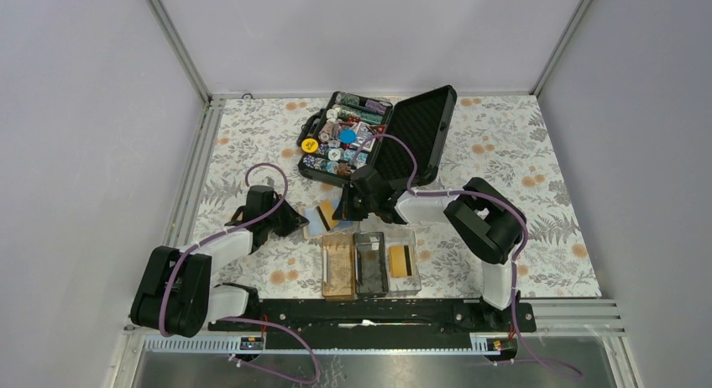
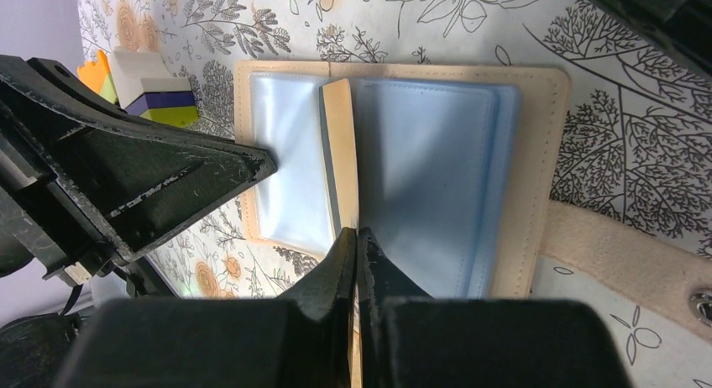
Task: Put the credit cards into the card holder
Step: Insert the credit card into the card holder.
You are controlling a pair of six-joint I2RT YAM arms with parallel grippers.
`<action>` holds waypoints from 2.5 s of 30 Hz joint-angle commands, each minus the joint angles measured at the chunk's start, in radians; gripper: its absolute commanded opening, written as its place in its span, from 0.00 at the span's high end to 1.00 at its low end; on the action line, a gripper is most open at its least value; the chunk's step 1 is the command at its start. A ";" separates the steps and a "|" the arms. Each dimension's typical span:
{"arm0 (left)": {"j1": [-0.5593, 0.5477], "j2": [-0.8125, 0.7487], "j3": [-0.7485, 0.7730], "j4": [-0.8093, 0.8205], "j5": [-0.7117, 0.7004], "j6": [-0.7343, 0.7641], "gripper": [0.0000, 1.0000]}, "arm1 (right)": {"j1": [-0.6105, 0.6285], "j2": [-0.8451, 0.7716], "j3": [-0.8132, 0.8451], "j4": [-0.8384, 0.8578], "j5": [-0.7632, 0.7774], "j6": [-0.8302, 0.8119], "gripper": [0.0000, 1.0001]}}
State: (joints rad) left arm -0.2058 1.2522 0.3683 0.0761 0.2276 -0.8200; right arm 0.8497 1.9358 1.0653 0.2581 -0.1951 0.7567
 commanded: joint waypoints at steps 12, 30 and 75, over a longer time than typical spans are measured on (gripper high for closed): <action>0.000 0.002 -0.002 0.033 0.014 0.012 0.81 | 0.035 0.086 0.051 -0.054 0.031 -0.002 1.00; 0.006 -0.043 -0.009 -0.002 0.001 0.013 0.72 | 0.048 0.046 0.152 -0.223 0.089 -0.090 0.54; 0.009 -0.068 -0.025 0.019 0.022 0.012 0.70 | 0.115 0.019 0.180 -0.094 -0.012 -0.374 0.33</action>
State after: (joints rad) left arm -0.1967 1.2381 0.3504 0.0994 0.2771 -0.8177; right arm 0.9493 2.0422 1.2469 0.1703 -0.2752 0.4290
